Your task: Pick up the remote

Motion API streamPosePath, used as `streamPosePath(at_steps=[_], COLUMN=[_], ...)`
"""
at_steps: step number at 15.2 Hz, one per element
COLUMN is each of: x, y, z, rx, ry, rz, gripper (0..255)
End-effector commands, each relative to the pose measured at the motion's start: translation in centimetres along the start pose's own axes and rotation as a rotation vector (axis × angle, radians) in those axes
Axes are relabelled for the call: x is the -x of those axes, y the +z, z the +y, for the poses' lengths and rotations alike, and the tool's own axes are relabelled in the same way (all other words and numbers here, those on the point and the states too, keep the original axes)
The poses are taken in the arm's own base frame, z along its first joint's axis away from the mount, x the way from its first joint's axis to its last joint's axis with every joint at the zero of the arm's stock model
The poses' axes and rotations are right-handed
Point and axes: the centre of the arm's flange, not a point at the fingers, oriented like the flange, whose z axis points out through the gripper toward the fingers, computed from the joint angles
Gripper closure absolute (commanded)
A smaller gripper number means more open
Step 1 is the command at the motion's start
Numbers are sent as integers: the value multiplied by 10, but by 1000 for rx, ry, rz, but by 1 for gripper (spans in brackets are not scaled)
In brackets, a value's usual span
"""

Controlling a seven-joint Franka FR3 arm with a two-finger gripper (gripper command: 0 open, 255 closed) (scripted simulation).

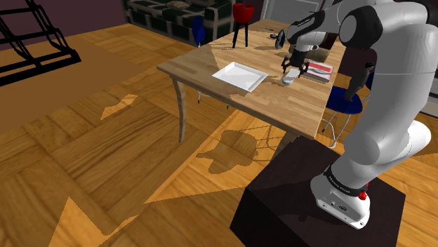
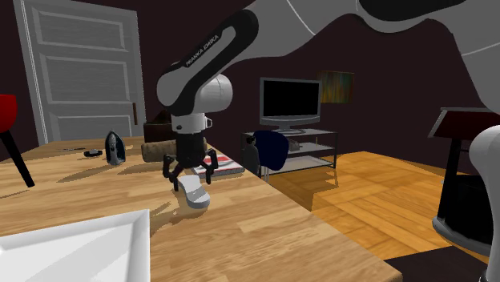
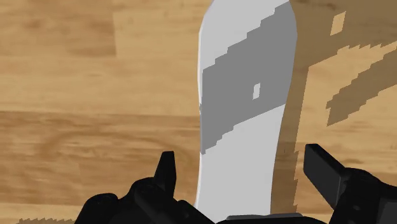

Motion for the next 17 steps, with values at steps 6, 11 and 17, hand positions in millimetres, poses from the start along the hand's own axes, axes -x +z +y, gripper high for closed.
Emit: streamPosePath(at_steps=[6, 11, 17], x=[1, 0, 0], y=[4, 3, -28], z=[0, 0, 1], rx=[-1, -1, -1], ry=[0, 0, 0], rz=[1, 1, 1], gripper=[255, 255, 255])
